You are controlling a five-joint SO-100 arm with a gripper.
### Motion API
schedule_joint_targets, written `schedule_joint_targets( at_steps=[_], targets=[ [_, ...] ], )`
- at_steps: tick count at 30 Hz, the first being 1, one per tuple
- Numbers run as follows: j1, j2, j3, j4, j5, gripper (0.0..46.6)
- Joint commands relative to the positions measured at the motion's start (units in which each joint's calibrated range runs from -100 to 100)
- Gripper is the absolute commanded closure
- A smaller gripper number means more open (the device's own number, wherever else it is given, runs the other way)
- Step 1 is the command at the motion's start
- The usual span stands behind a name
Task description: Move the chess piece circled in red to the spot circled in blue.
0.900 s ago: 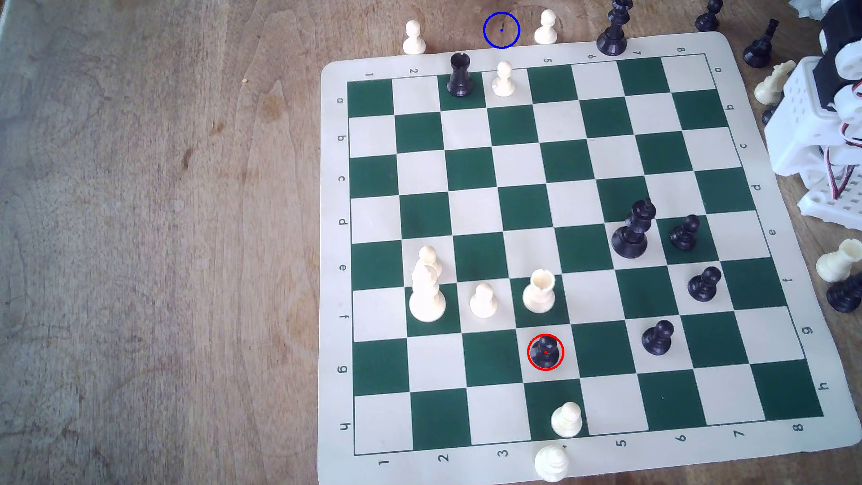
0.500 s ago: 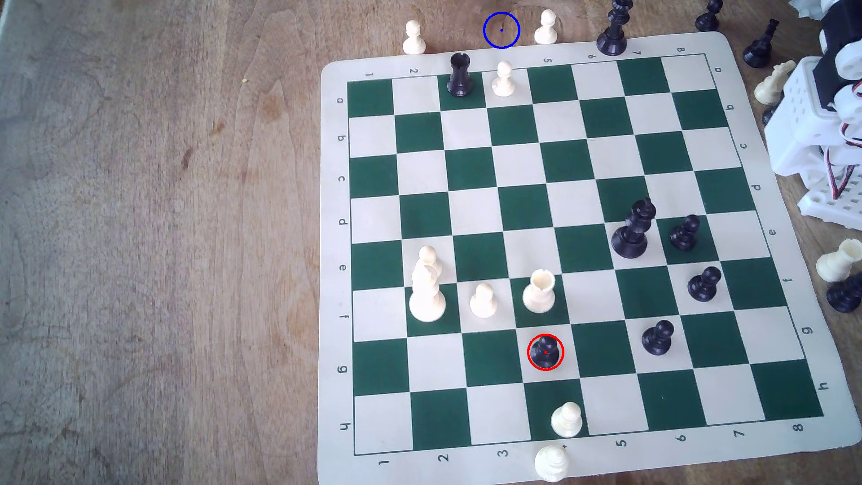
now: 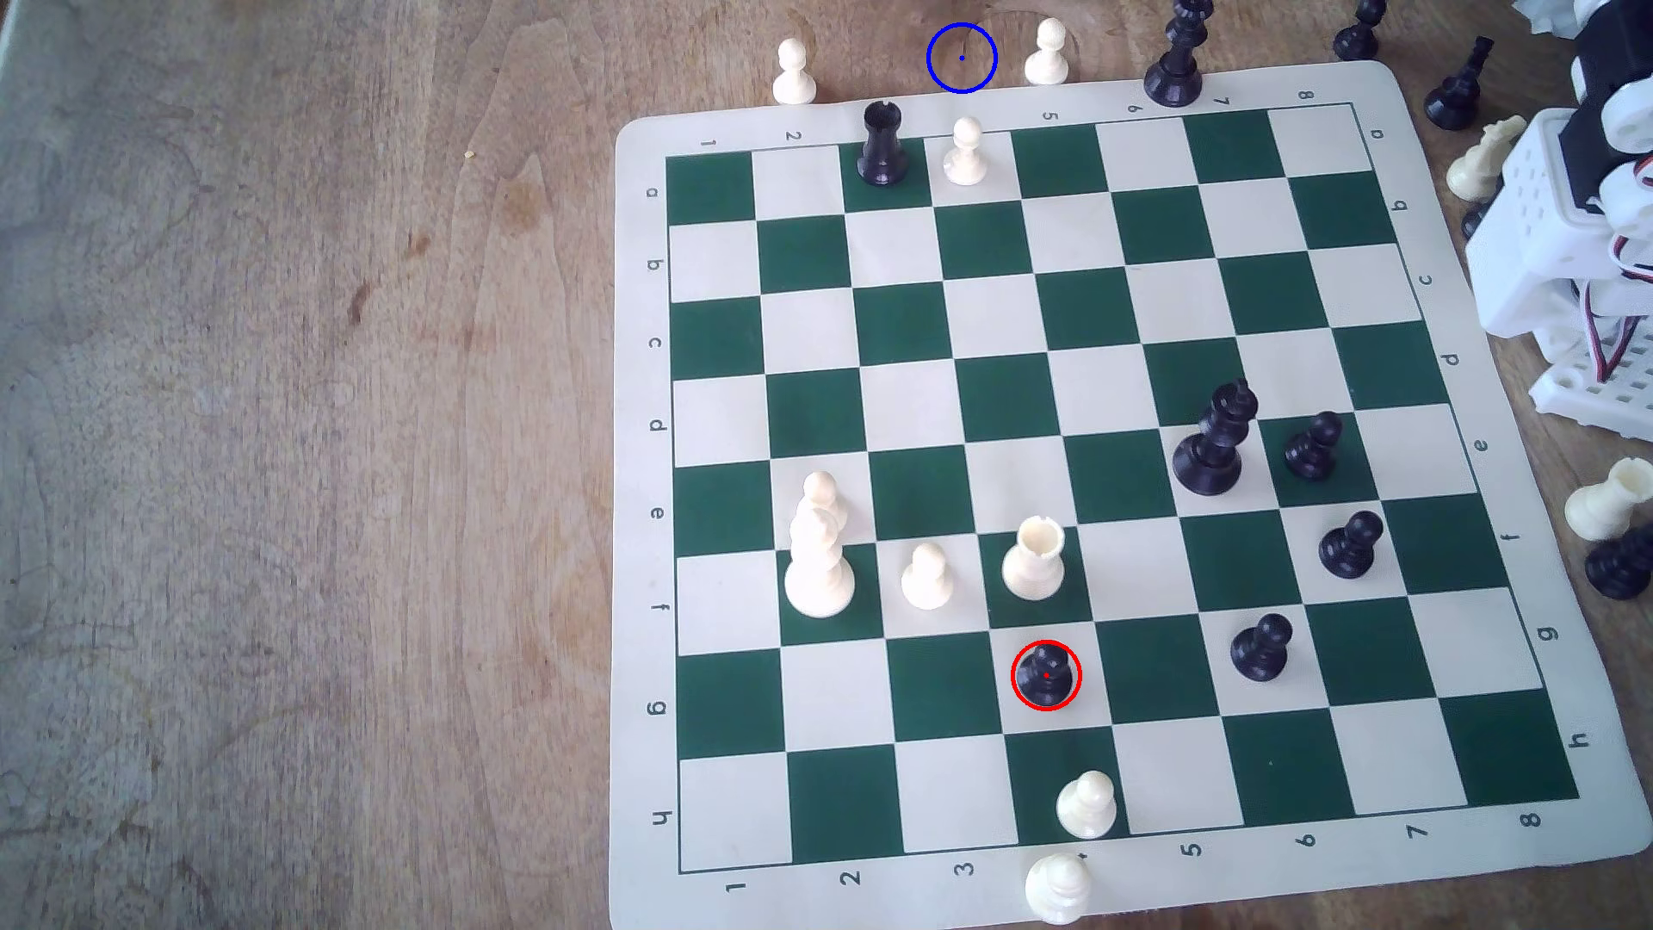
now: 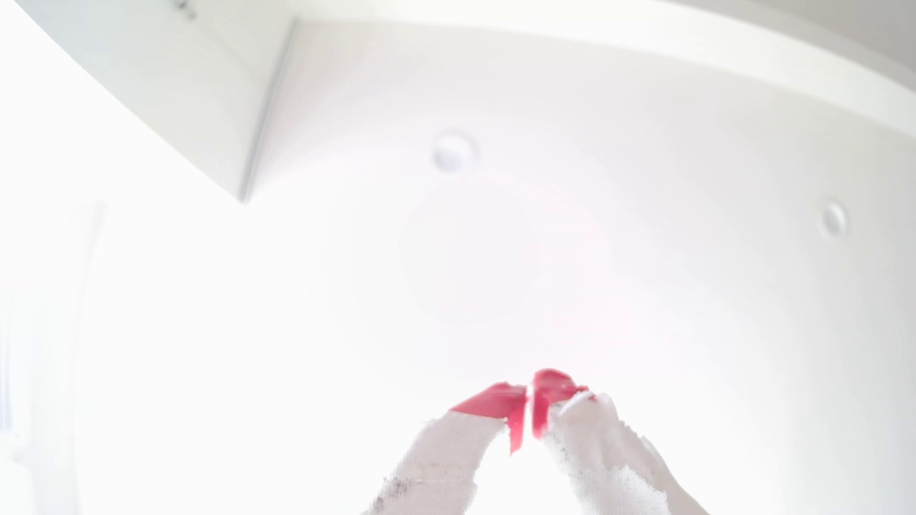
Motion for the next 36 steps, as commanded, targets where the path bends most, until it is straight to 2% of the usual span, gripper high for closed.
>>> schedule_joint_targets(
  at_steps=[1,3,7,9,10,11,12,14,16,17,22,24,30,33,36],
  targets=[
    [-0.5,-0.2,0.9,-1.0,-0.9,46.4],
    [-5.1,-0.3,0.9,3.6,-1.0,46.4],
    [-7.8,-0.3,0.9,11.0,-1.0,46.4],
    [-11.7,-0.3,0.9,18.6,-1.0,43.3],
    [-12.9,-0.2,0.9,22.1,-0.6,43.4],
    [-15.1,-0.1,0.8,25.6,-0.2,46.4],
    [-19.3,-0.1,0.8,32.9,1.1,46.4],
    [-20.2,-0.1,0.8,40.1,1.8,46.4],
    [-21.9,-0.1,0.8,49.8,4.1,46.4],
    [-23.6,-0.1,0.6,60.1,7.3,46.4],
    [-29.5,-0.6,-3.6,88.6,6.7,46.4],
    [-29.8,1.7,-6.3,92.8,6.8,46.4],
    [-26.8,18.4,-29.6,120.5,6.1,46.4],
    [-27.0,26.4,-35.9,124.0,4.9,46.2],
    [-27.9,37.7,-43.3,126.6,2.1,45.0]
  ],
)
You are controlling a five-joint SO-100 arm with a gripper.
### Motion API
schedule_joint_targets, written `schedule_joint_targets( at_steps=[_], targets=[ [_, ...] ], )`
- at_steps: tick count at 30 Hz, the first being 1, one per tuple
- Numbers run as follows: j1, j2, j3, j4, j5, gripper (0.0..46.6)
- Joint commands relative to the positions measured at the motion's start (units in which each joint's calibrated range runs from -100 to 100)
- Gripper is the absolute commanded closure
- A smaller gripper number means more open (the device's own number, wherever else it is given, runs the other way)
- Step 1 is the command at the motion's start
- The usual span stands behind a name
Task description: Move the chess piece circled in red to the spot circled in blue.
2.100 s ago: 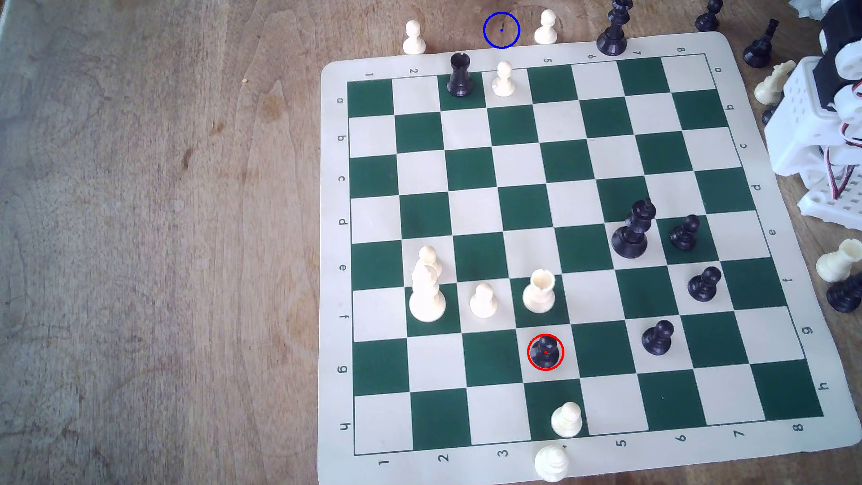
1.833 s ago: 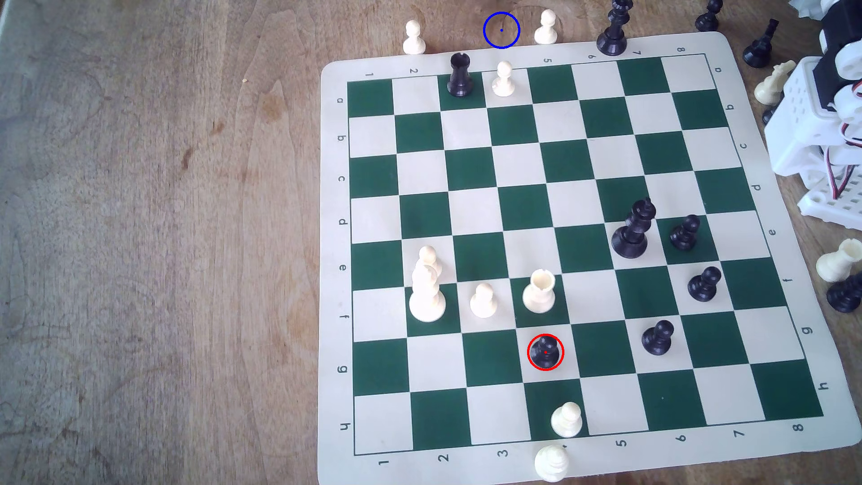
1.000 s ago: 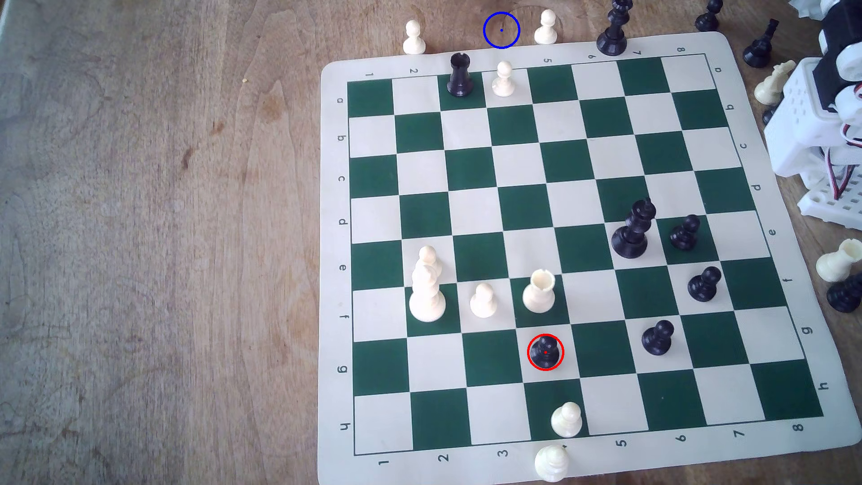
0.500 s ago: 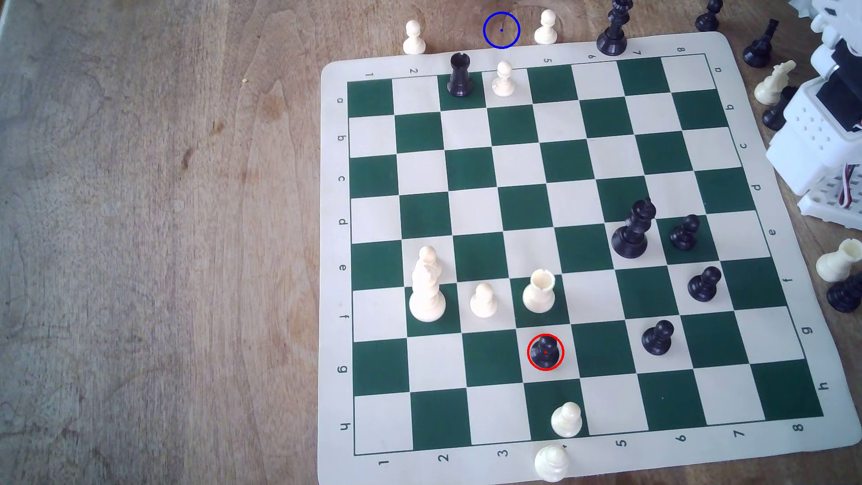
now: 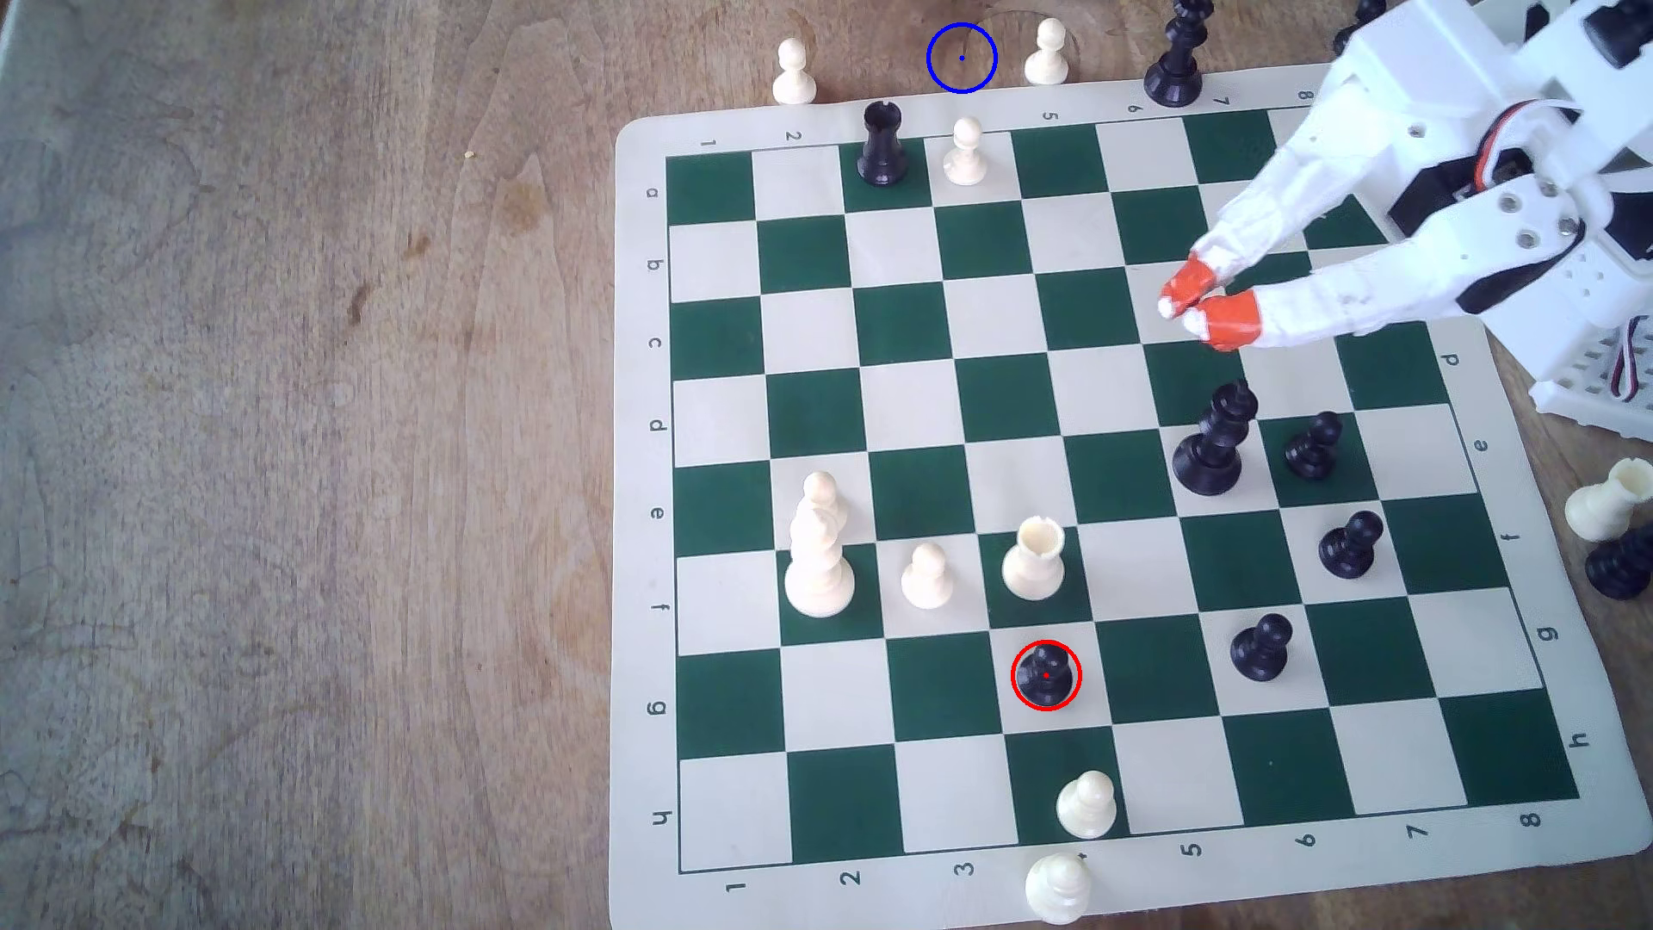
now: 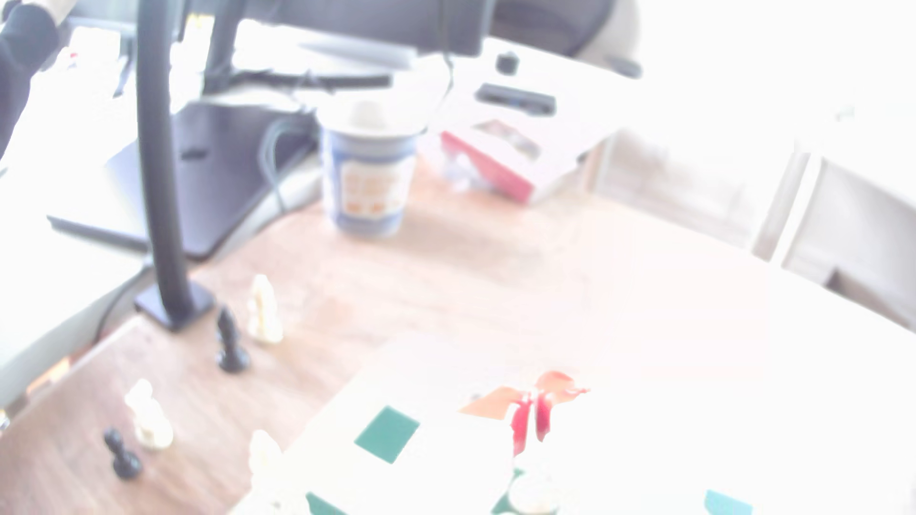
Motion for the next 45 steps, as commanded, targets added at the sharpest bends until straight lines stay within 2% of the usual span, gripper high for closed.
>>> schedule_joint_targets(
  at_steps=[1,5,7,11,18,23,33,45],
  targets=[
    [-1.5,15.2,-15.4,3.3,-3.1,45.2],
    [-3.5,25.1,-27.5,7.3,-5.8,44.5],
    [-5.2,32.6,-38.7,14.2,-8.0,46.4],
    [-6.5,39.6,-46.6,19.0,-9.1,46.2],
    [-5.2,46.7,-45.1,22.4,-9.6,41.3],
    [-4.5,48.7,-43.2,21.2,-10.7,34.4],
    [-5.0,53.3,-32.6,12.2,-11.1,32.1],
    [-7.4,59.3,-30.0,5.4,-13.1,32.1]
  ],
)
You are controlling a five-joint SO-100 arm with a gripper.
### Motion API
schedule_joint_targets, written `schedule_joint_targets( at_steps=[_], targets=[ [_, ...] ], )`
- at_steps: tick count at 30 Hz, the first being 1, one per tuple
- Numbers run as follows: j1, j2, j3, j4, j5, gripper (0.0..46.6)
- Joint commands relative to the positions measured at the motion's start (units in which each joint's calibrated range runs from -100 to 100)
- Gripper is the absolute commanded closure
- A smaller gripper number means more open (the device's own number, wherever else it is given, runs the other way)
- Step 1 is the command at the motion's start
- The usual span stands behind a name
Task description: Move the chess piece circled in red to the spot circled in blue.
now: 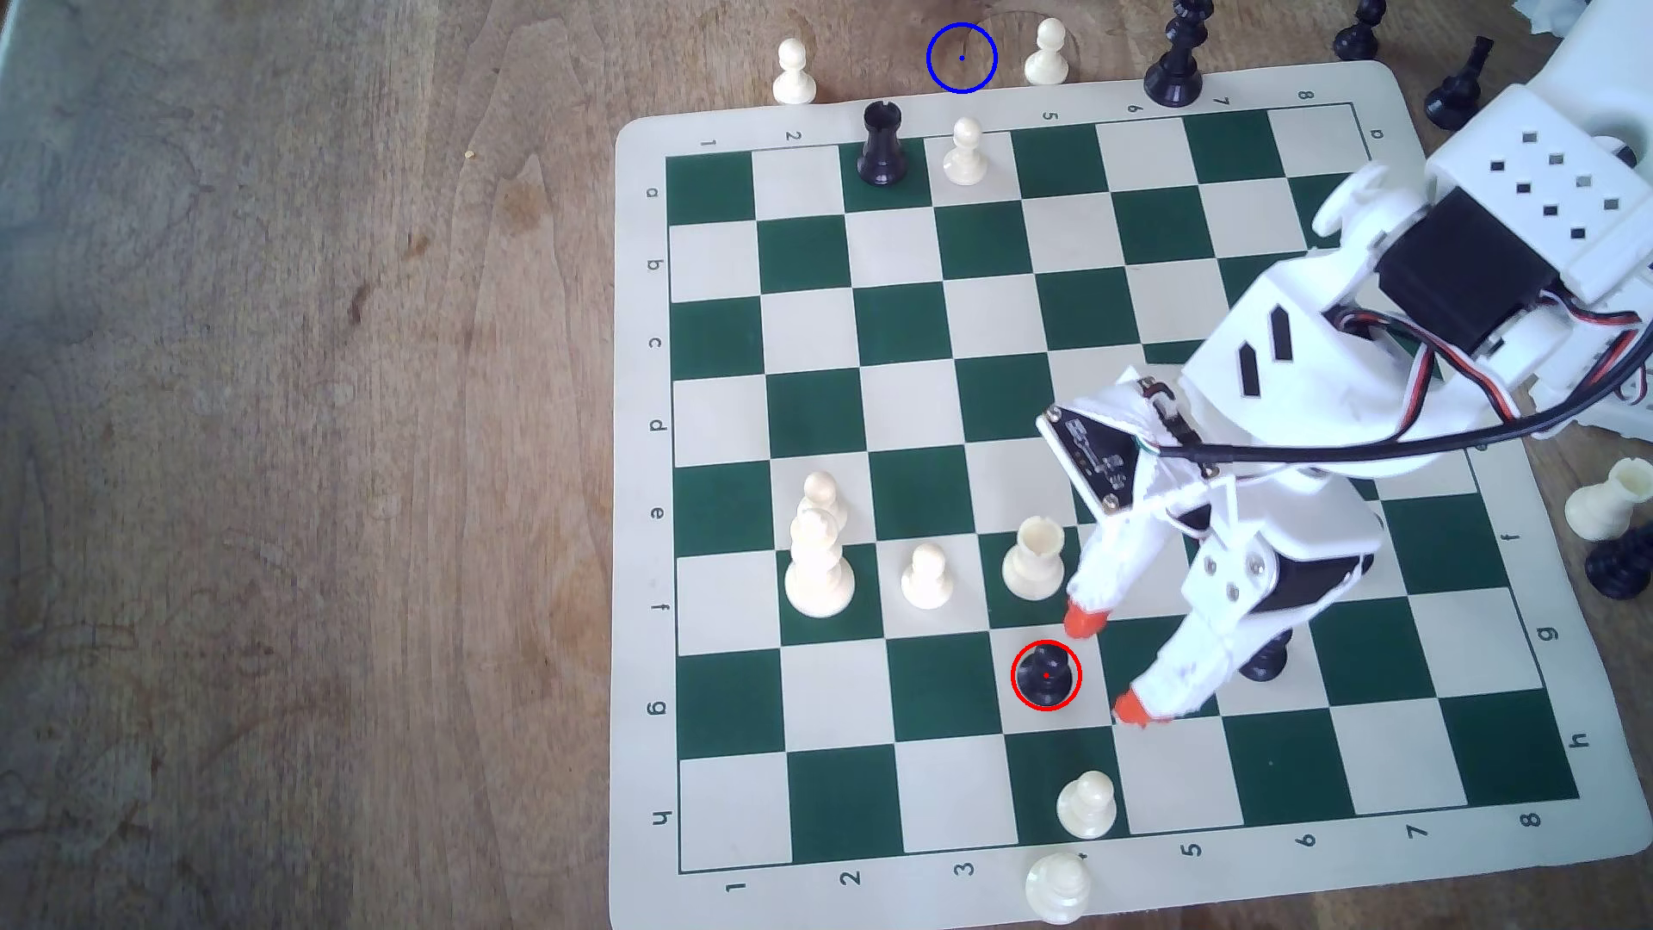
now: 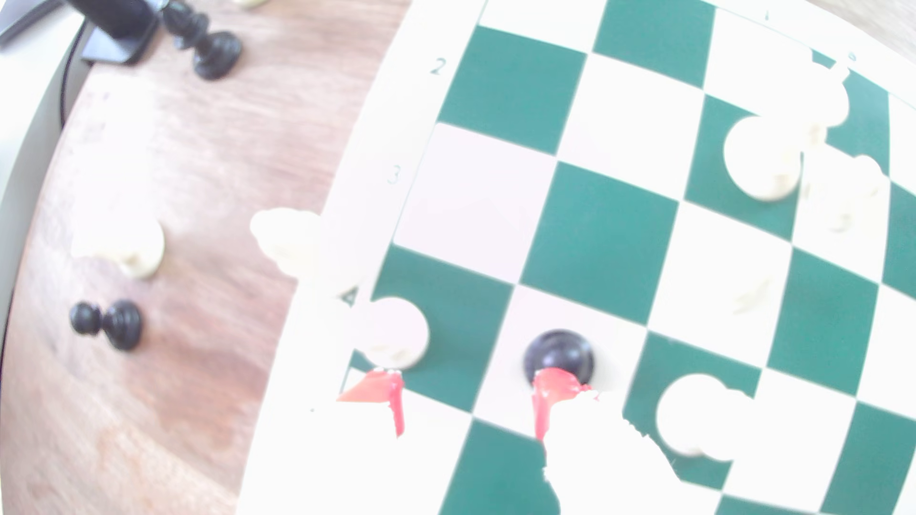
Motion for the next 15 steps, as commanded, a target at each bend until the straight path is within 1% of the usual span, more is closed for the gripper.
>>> schedule_joint_targets(
  at_steps=[1,15],
  targets=[
    [-0.6,0.8,-0.6,-3.0,-0.2,32.1],
    [2.1,0.8,-0.6,-4.3,0.4,31.8]
  ],
)
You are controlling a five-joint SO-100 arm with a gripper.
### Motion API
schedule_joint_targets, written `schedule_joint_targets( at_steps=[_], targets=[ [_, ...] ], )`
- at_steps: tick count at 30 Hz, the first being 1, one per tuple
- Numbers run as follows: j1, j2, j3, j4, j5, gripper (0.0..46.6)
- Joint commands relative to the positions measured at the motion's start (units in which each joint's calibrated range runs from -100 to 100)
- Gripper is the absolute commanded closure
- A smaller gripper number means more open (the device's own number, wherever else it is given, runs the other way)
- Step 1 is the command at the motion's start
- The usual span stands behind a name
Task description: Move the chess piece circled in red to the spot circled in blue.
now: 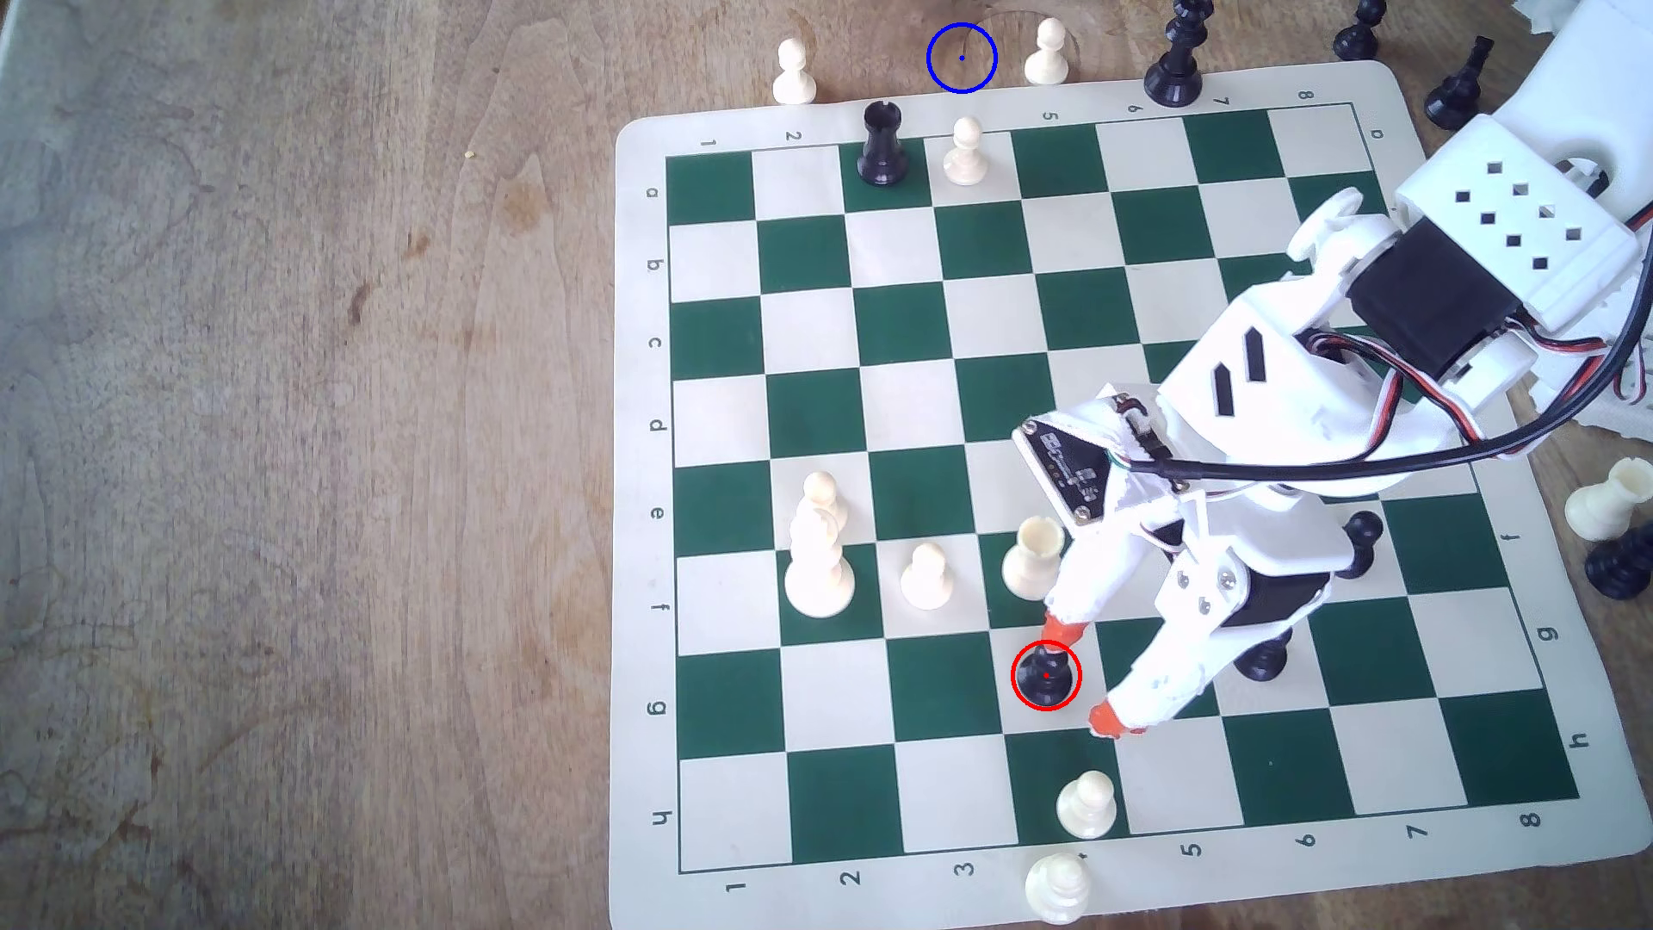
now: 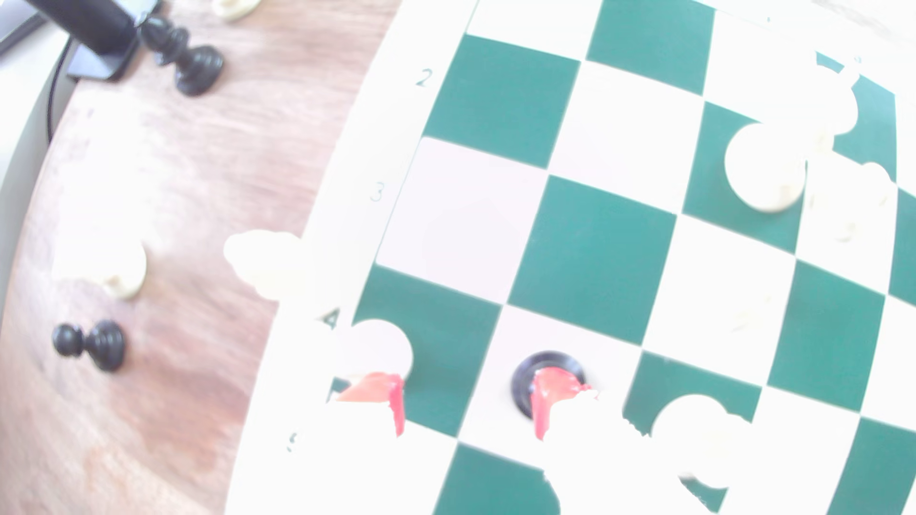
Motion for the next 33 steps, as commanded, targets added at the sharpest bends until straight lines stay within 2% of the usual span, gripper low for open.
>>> schedule_joint_targets(
  at_steps=[1,25,33],
  targets=[
    [1.1,-1.8,-0.5,-0.9,0.2,31.8],
    [1.8,3.2,2.9,-7.1,0.4,31.8],
    [2.1,3.1,3.3,-7.4,0.4,34.7]
  ],
)
